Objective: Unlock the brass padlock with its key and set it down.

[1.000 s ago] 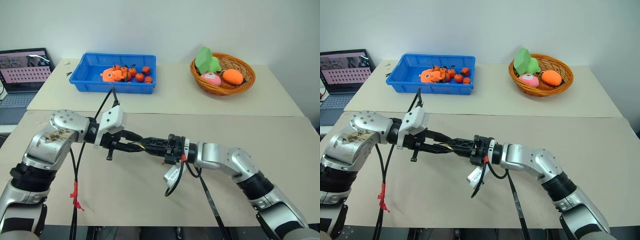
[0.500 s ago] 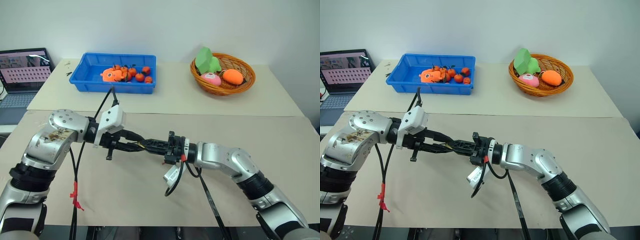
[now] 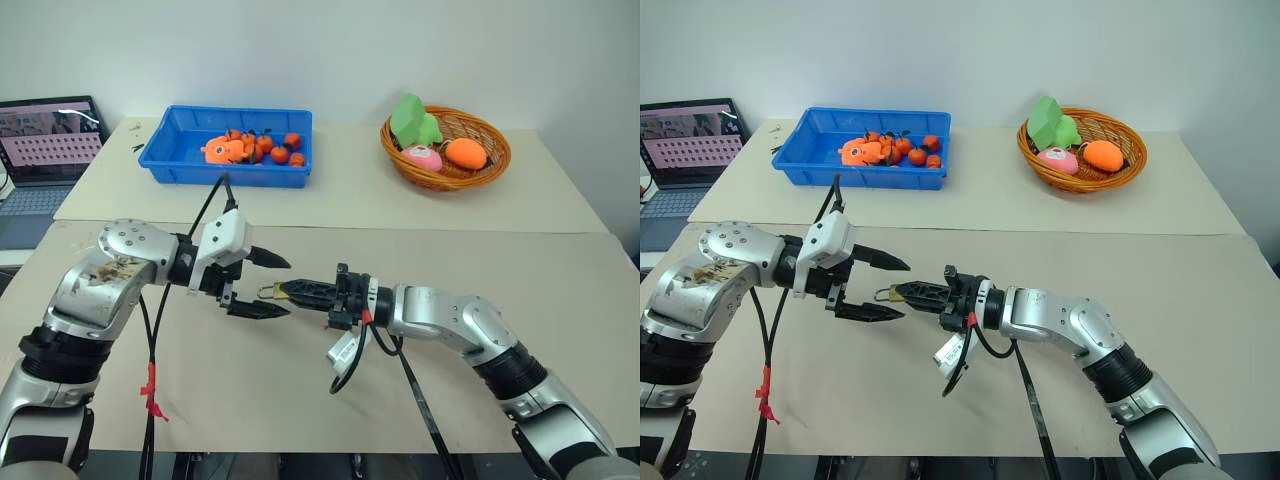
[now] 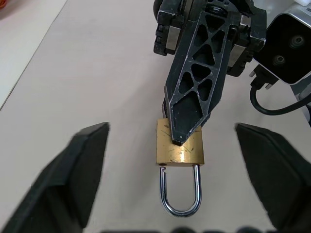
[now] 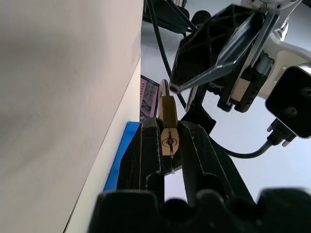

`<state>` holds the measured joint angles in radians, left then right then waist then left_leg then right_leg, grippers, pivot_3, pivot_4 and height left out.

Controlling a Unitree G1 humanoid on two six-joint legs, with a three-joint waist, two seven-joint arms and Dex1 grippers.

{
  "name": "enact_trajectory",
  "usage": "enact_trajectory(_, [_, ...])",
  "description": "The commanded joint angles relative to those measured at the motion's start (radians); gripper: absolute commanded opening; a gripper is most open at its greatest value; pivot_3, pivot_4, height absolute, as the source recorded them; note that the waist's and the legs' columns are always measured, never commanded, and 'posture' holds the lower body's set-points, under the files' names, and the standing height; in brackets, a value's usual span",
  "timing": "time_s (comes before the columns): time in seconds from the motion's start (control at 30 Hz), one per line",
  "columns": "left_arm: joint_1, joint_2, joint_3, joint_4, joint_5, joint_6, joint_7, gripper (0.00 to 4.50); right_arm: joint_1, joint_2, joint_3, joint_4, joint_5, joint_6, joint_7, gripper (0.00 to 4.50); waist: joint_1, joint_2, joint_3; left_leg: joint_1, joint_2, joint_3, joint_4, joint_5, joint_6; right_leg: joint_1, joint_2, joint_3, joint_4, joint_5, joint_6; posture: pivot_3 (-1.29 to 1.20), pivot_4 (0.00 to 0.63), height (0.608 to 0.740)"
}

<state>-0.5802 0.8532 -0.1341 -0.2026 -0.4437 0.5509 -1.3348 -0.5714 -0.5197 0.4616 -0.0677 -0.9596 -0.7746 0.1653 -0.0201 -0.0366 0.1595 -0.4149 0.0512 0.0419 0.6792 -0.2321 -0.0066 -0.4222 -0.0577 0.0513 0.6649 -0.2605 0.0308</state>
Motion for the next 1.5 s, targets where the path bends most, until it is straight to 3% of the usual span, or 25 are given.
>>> enact_trajectory(0.03, [-0.034, 0.007, 0.073, -0.013, -0.083, 0.074, 0.008, 4.47, -0.009, 0.009, -0.011, -0.018, 0.022, 0.004, -0.006, 0.11, 0.000, 0.000, 0.000, 0.000, 0.000, 0.000, 0.000, 0.000, 0.000, 0.000, 0.000, 0.000, 0.000, 0.000, 0.000, 0.00, 0.150, 0.740])
enact_trajectory(0.1, [-0.065, 0.005, 0.128, 0.023, -0.167, 0.181, 0.029, 4.47, -0.001, 0.007, -0.014, -0.019, 0.025, 0.011, -0.004, 0.11, 0.000, 0.000, 0.000, 0.000, 0.000, 0.000, 0.000, 0.000, 0.000, 0.000, 0.000, 0.000, 0.000, 0.000, 0.000, 0.00, 0.150, 0.740])
enact_trajectory(0.2, [-0.144, 0.028, 0.253, 0.222, -0.331, 0.439, 0.035, 4.47, 0.018, 0.000, -0.027, -0.028, 0.032, 0.024, -0.001, 0.11, -0.001, 0.000, 0.000, 0.000, 0.000, -0.001, 0.001, 0.000, 0.000, 0.000, 0.000, -0.001, 0.001, 0.000, 0.000, 0.00, 0.150, 0.740])
enact_trajectory(0.4, [-0.098, 0.086, 0.345, 0.526, -0.349, 0.538, 0.007, 4.47, 0.051, -0.012, -0.041, -0.054, 0.046, 0.040, 0.013, 0.11, -0.026, 0.000, 0.000, 0.000, 0.000, -0.002, 0.000, 0.000, 0.000, 0.000, 0.000, -0.001, 0.000, 0.000, 0.000, 0.00, 0.150, 0.740])
enact_trajectory(0.53, [0.020, 0.061, 0.320, 0.465, -0.375, 0.609, 0.021, 3.56, 0.050, -0.014, -0.053, -0.062, 0.049, 0.056, 0.016, 0.11, -0.024, -0.001, 0.000, 0.000, 0.000, -0.002, 0.000, 0.000, 0.000, 0.000, 0.000, -0.001, 0.001, 0.000, 0.000, 0.00, 0.150, 0.740])
enact_trajectory(0.67, [0.144, -0.017, 0.253, 0.352, -0.375, 0.623, 0.043, 2.12, 0.037, -0.024, -0.056, -0.071, 0.029, 0.048, 0.004, 0.11, -0.016, -0.001, 0.000, 0.000, 0.000, -0.002, 0.000, 0.000, 0.000, 0.000, -0.001, -0.001, 0.001, 0.000, 0.000, 0.00, 0.150, 0.740])
enact_trajectory(0.77, [0.148, -0.060, 0.249, 0.341, -0.382, 0.633, 0.063, 0.94, 0.033, -0.024, -0.055, -0.073, 0.028, 0.046, 0.005, 0.11, -0.013, -0.001, 0.000, 0.000, 0.000, -0.002, 0.000, 0.000, 0.000, 0.000, -0.001, -0.001, 0.002, 0.000, 0.000, 0.00, 0.150, 0.740])
enact_trajectory(0.8, [0.137, -0.071, 0.253, 0.349, -0.380, 0.632, 0.072, 0.81, 0.034, -0.025, -0.054, -0.074, 0.028, 0.046, 0.006, 0.11, -0.014, -0.002, 0.000, 0.000, 0.000, -0.002, 0.000, 0.000, 0.000, 0.000, -0.001, -0.001, 0.002, 0.000, 0.000, 0.00, 0.150, 0.740])
enact_trajectory(0.87, [0.095, -0.080, 0.268, 0.381, -0.381, 0.635, 0.087, 0.04, 0.036, -0.026, -0.054, -0.077, 0.026, 0.047, 0.006, 0.11, -0.016, -0.002, 0.000, 0.001, 0.000, -0.002, 0.000, 0.000, 0.000, 0.000, -0.001, -0.001, 0.002, 0.000, 0.000, 0.00, 0.150, 0.740])
enact_trajectory(1.07, [-0.009, -0.056, 0.259, 0.439, -0.341, 0.583, 0.093, 0.04, 0.038, -0.027, -0.053, -0.076, 0.025, 0.051, 0.006, 0.11, -0.020, -0.002, 0.000, 0.000, -0.001, -0.002, 0.000, 0.000, 0.000, 0.000, -0.001, -0.001, 0.002, 0.000, 0.000, 0.00, 0.150, 0.740])
enact_trajectory(1.27, [0.006, -0.061, 0.224, 0.269, -0.368, 0.577, 0.063, 0.04, 0.031, -0.022, -0.049, -0.067, 0.022, 0.050, 0.001, 0.11, -0.022, -0.002, 0.000, 0.000, -0.001, -0.002, 0.000, 0.000, 0.000, 0.000, -0.001, -0.001, 0.001, 0.000, 0.000, 0.00, 0.150, 0.740])
enact_trajectory(1.5, [0.013, -0.086, 0.193, 0.220, -0.352, 0.561, 0.081, 0.04, 0.028, -0.012, -0.043, -0.067, 0.019, 0.049, 0.001, 0.11, -0.023, -0.002, 0.000, 0.000, -0.001, -0.002, 0.000, 0.000, 0.000, 0.000, -0.001, -0.001, 0.002, 0.000, 0.000, 0.00, 0.150, 0.740])
